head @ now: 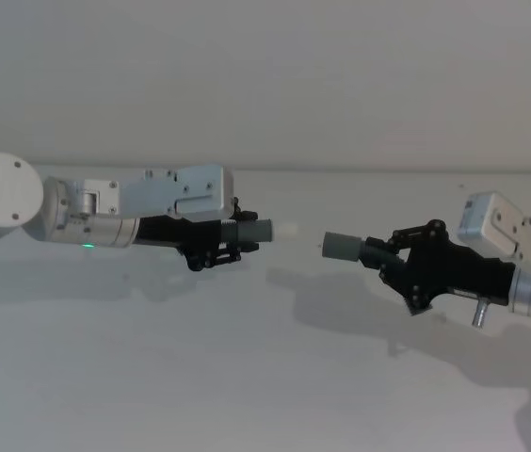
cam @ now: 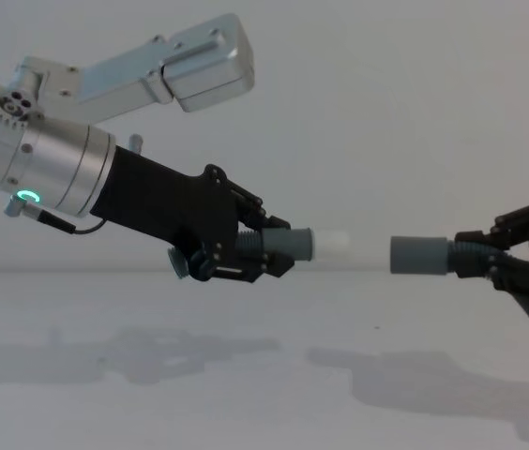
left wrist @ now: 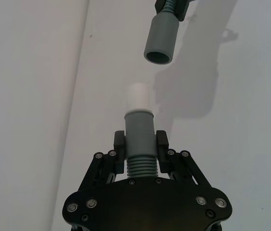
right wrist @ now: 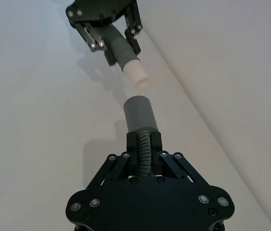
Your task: Use both hands to pick up one end of the pipe from the table, align the ends, and insert them.
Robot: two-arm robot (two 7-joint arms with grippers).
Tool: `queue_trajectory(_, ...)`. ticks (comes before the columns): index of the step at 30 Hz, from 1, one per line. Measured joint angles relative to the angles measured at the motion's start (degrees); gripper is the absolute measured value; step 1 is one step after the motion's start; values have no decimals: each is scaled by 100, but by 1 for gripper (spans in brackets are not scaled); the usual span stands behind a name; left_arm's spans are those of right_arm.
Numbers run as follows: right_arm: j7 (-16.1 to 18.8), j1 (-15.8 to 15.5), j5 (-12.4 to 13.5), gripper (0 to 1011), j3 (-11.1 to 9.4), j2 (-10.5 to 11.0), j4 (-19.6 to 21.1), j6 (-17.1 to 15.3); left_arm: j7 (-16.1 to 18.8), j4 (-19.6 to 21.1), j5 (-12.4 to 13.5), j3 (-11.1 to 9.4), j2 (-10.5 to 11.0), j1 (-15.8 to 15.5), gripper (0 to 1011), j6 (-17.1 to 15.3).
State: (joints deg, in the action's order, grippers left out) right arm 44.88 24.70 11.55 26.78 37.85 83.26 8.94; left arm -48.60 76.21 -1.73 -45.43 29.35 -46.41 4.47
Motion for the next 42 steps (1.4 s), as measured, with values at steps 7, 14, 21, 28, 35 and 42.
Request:
queue_trajectory(7, 3, 84, 43, 144, 62, -104, -51, 18, -12, -5, 7, -6, 3, -10, 371, 19)
queue_trajectory(14, -2, 163, 58, 142, 143, -183, -104, 35, -17, -6, 12, -10, 6, -13, 371, 28)
queue_trajectory(21, -18, 232, 59, 142, 214, -244, -154, 39, -21, -6, 16, -14, 8, -17, 371, 33)
queue_trajectory(28, -57, 295, 55, 142, 267, -294, -201, 34, -22, -6, 17, -14, 9, -20, 370, 39)
queue_trajectory(35, -86, 356, 52, 142, 326, -342, -250, 21, -22, -6, 20, -13, 9, -21, 371, 40)
queue_trajectory(42, -102, 427, 36, 142, 395, -386, -314, 12, -20, -7, 22, -12, 9, -21, 371, 39)
